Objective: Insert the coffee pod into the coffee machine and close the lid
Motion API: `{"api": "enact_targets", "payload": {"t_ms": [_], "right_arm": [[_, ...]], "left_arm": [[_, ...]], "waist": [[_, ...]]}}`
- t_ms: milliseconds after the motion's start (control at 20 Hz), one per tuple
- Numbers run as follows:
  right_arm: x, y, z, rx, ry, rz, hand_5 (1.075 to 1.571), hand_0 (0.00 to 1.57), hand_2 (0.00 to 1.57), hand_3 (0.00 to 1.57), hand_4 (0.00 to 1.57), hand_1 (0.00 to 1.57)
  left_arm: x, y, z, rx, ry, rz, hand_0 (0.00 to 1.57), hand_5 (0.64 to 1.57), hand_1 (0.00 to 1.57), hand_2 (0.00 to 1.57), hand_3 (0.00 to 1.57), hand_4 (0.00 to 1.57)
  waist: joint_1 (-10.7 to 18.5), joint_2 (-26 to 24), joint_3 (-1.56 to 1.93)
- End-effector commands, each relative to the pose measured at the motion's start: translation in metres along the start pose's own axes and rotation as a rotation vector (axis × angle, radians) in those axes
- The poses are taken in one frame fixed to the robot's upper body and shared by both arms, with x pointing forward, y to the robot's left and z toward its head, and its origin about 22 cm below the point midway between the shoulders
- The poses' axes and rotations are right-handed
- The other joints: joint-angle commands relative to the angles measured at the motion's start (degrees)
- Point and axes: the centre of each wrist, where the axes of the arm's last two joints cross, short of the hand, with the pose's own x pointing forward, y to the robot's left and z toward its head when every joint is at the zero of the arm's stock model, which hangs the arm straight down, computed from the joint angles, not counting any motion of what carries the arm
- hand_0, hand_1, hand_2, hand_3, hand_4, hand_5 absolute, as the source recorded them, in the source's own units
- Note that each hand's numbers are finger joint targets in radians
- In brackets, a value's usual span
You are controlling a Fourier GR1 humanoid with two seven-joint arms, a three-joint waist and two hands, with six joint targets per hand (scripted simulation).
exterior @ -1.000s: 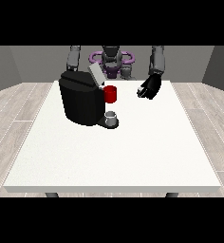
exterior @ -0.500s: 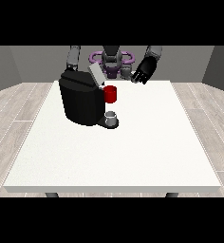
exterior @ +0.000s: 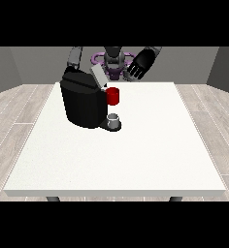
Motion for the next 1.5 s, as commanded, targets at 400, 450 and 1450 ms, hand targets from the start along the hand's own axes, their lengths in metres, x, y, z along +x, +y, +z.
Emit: {"api": "enact_targets", "payload": {"t_ms": [400, 450, 1450], "right_arm": [[0.035, 0.005, -0.003, 0.034, -0.149, -0.015, 1.571, 0.0, 0.0, 0.0, 0.0, 0.0], [0.061, 0.008, -0.013, 0.023, -0.192, -0.018, 1.571, 0.0, 0.0, 0.0, 0.0, 0.0], [0.082, -0.023, -0.03, -0.075, -0.217, -0.02, 1.571, 0.0, 0.0, 0.0, 0.0, 0.0]], "left_arm": [[0.03, 0.072, 0.001, 0.133, 0.019, 0.001, 1.16, 1.571, 1.16, 1.25, 1.27, 0.48], [0.021, 0.094, 0.013, 0.164, 0.024, -0.011, 1.2, 1.571, 1.2, 1.27, 1.26, 0.49], [0.043, 0.103, 0.002, 0.178, -0.015, -0.018, 1.25, 1.571, 1.25, 1.29, 1.22, 0.43]], "waist": [[-6.7, 4.2, 0.01], [-7.0, 7.2, 0.0], [-7.0, 12.3, 0.0]]}}
